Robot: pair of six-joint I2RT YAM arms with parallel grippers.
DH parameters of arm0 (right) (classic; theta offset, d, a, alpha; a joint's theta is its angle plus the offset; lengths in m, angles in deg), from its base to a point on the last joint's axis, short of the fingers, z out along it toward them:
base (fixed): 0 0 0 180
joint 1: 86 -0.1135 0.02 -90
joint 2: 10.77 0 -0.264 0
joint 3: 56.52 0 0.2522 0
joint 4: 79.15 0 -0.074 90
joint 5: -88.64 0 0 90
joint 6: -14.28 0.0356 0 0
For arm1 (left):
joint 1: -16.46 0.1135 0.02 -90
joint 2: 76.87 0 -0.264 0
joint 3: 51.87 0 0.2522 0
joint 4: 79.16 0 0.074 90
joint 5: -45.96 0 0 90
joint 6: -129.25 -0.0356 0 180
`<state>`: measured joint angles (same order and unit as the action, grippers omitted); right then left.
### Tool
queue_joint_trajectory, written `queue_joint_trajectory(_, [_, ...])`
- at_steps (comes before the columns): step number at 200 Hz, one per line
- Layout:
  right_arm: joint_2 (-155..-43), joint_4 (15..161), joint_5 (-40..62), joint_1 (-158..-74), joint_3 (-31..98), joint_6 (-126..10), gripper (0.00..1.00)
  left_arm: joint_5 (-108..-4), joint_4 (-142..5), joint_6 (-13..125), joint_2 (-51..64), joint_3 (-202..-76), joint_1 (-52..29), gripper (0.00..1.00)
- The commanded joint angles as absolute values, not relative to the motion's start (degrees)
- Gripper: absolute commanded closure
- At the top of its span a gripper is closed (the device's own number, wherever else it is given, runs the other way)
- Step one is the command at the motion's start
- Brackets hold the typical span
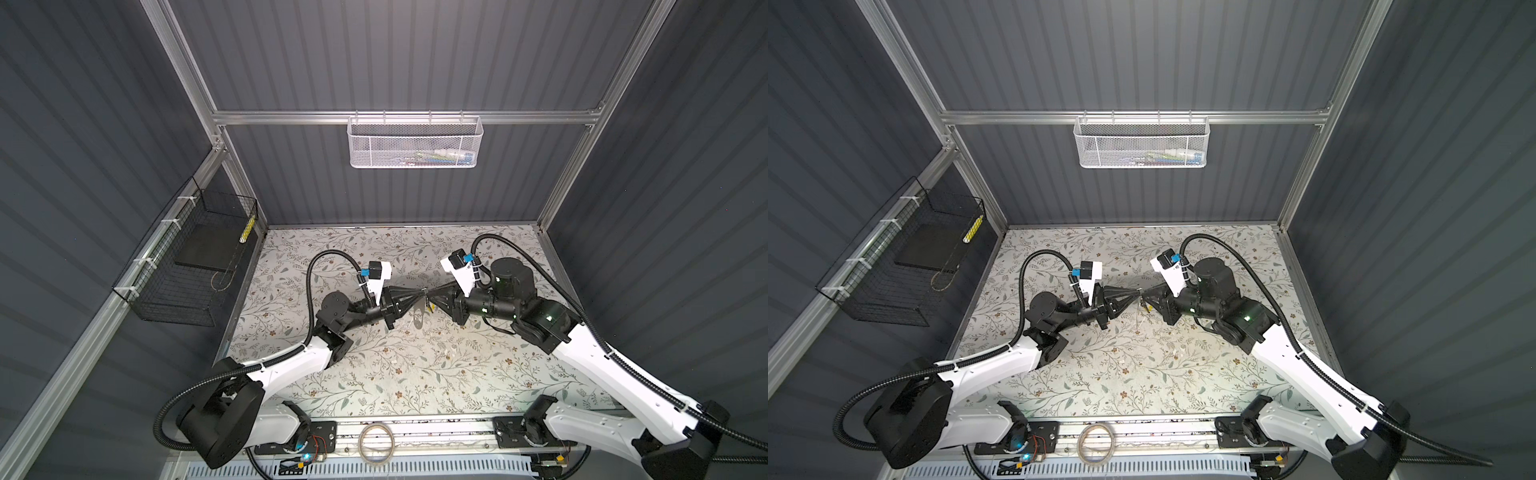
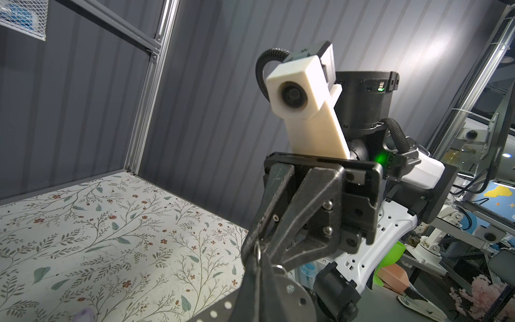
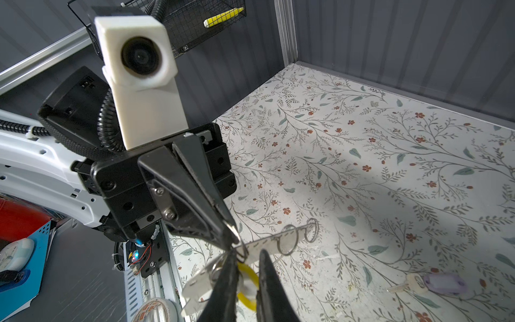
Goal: Attach keys to a key ring
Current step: Insert the key into the keyring.
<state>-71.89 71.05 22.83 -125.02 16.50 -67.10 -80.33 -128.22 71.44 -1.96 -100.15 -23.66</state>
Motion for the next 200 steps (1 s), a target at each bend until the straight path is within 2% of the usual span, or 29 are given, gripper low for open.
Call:
queue_joint_trajectory(1, [-72.7,72.3,23.9,-125.3,18.1,-66.7,0.84,-83.4,-131.2,72.5,-1.4,-102.9,-24.1,1.0])
queue_joint_trajectory(40, [-73.1,73.2,24.5,-125.3,18.3,-66.5,0.84,-84.9,-131.7,73.7,-0.2,-103.6,-24.0,1.0])
queue_joint_trajectory(64, [-73.2,73.5,24.0,-125.3,18.3,-66.3,0.77,-85.7,-132.1,74.3,0.3,-104.0,-24.0,1.0])
queue_joint_trajectory(80, [-73.2,73.5,23.4,-125.3,18.2,-66.2,0.76,-85.9,-132.1,74.4,0.3,-104.0,-24.1,1.0])
queue_joint_trajectory(133, [-72.5,73.8,22.1,-125.2,17.8,-66.1,0.76,-86.7,-132.5,75.1,0.7,-104.1,-24.1,1.0])
queue_joint_trajectory(200, [-71.3,75.8,25.6,-125.3,17.2,-66.4,0.85,-89.9,-132.8,77.3,3.1,-106.0,-24.1,1.0])
